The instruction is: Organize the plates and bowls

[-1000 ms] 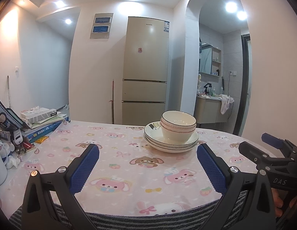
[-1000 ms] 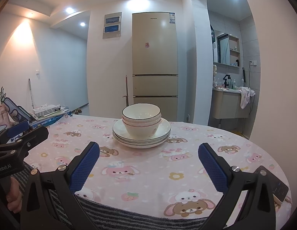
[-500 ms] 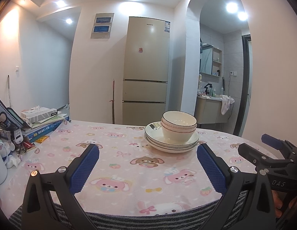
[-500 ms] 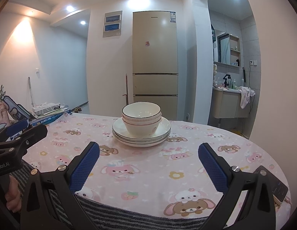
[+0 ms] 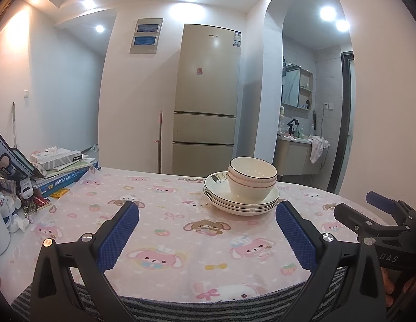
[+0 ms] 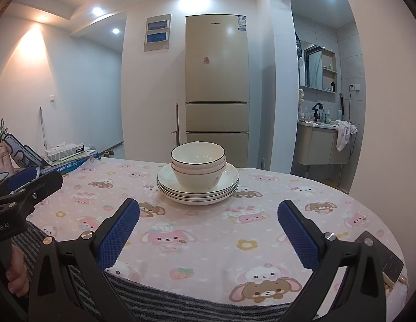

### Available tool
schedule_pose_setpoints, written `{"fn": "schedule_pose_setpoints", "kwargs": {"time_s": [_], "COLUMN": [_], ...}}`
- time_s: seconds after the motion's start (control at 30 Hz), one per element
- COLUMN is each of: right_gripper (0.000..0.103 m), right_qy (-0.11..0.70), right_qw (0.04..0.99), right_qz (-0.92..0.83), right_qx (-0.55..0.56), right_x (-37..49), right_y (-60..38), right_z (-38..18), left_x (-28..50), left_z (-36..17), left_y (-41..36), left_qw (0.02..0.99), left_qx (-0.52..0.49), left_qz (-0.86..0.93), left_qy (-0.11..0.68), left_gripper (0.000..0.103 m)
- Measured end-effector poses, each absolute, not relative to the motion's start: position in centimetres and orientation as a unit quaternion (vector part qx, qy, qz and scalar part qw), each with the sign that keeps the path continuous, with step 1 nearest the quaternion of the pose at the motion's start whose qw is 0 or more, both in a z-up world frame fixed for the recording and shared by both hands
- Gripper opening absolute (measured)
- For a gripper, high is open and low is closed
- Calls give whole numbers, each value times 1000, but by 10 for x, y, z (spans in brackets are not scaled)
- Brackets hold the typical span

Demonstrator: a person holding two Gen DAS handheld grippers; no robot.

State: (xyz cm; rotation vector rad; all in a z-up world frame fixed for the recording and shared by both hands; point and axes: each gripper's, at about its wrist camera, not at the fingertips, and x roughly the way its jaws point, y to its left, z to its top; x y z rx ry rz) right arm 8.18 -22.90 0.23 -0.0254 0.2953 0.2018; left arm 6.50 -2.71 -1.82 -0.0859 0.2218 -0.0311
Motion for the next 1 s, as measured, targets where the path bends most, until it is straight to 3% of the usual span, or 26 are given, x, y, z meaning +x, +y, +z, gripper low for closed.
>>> {"fn": "schedule_pose_setpoints", "kwargs": {"time_s": [1.0], "right_gripper": [103], "right_qy": [142], "right_qw": [985], "right_qz": [94], "right_qx": [-29], "right_x": [79], "right_y": [-224], "right_z": [0], "left_x": [65], "left_z": [-19], "left_y": [-27], "left_qw": [993], "left_qx": [-44], "left_qz": [-15], "left_qy": [113], "left_gripper": [103]}}
